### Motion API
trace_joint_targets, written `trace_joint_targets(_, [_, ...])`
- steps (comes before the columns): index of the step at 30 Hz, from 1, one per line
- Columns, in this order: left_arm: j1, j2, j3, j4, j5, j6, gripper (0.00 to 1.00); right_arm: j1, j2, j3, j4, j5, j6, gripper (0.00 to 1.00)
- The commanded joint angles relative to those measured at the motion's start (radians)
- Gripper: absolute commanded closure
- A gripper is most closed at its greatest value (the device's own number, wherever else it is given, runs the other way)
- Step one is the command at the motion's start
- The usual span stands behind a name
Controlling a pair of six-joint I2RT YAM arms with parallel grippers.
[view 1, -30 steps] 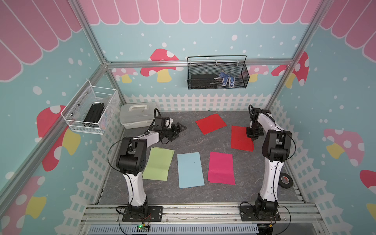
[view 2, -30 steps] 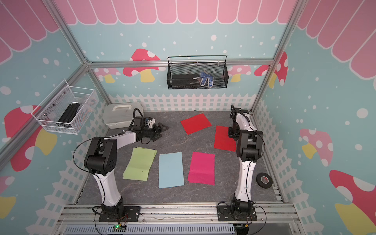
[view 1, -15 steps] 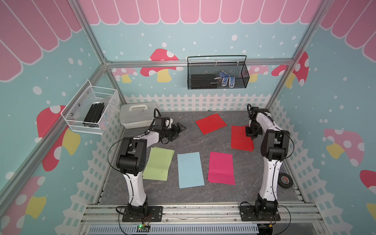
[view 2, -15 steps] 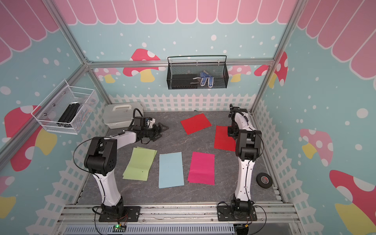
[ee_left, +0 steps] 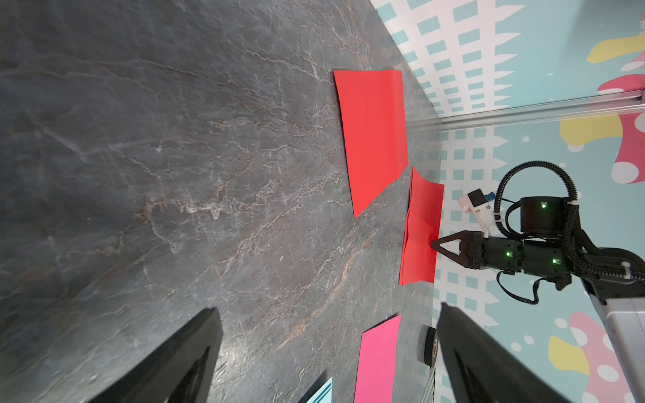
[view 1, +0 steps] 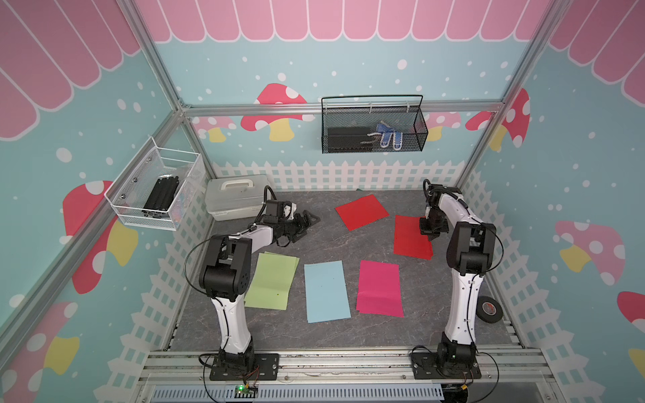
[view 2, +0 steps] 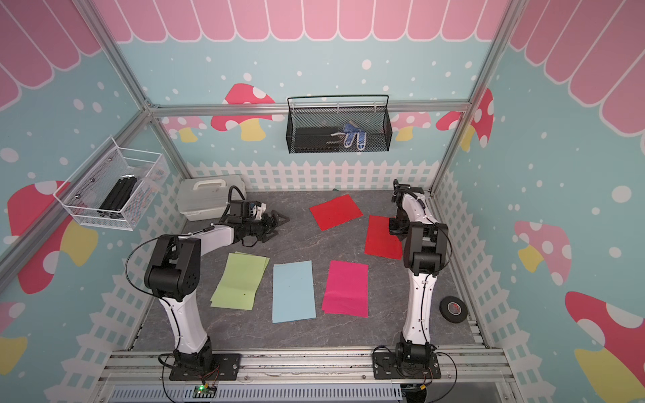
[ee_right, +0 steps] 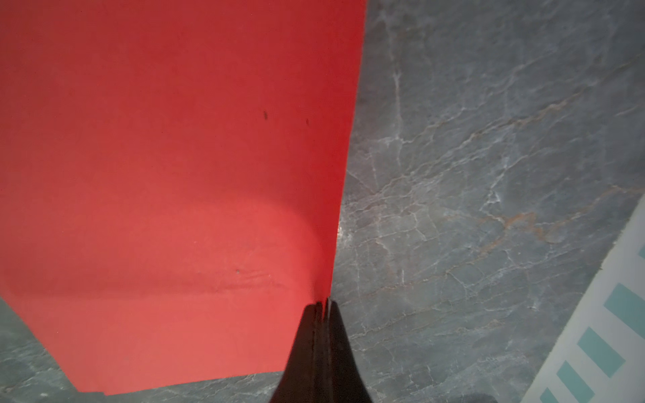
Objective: Sort the scattered colored papers by color
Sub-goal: Place the colored paper.
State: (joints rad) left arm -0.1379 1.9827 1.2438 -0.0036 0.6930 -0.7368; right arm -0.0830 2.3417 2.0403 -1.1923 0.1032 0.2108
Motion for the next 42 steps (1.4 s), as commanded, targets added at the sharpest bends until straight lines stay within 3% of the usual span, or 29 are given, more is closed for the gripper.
trace_joint_targets(1, [0.008,0.023,-0.007,0.004,0.011,0.01,0.01,0.008,-0.022,-0.015,-0.008,-0.055,0.004,1.0])
trace_joint_targets(20, [0.008,0.016,-0.018,0.004,0.011,0.011,0.01,-0.015,-0.114,-0.071,0.047,-0.255,0.035,1.0])
trace_joint_targets(30, [0.009,0.021,-0.018,0.004,0.011,0.012,0.01,-0.021,-0.095,-0.078,0.053,-0.26,0.047,1.0])
trace_joint_targets(38, [0.009,0.025,-0.018,0.005,0.011,0.012,0.01,-0.048,-0.128,-0.125,0.103,-0.376,0.074,1.0])
trace_joint_targets(42, [0.008,0.025,-0.017,0.004,0.01,0.012,0.01,-0.053,-0.128,-0.137,0.108,-0.373,0.078,1.0])
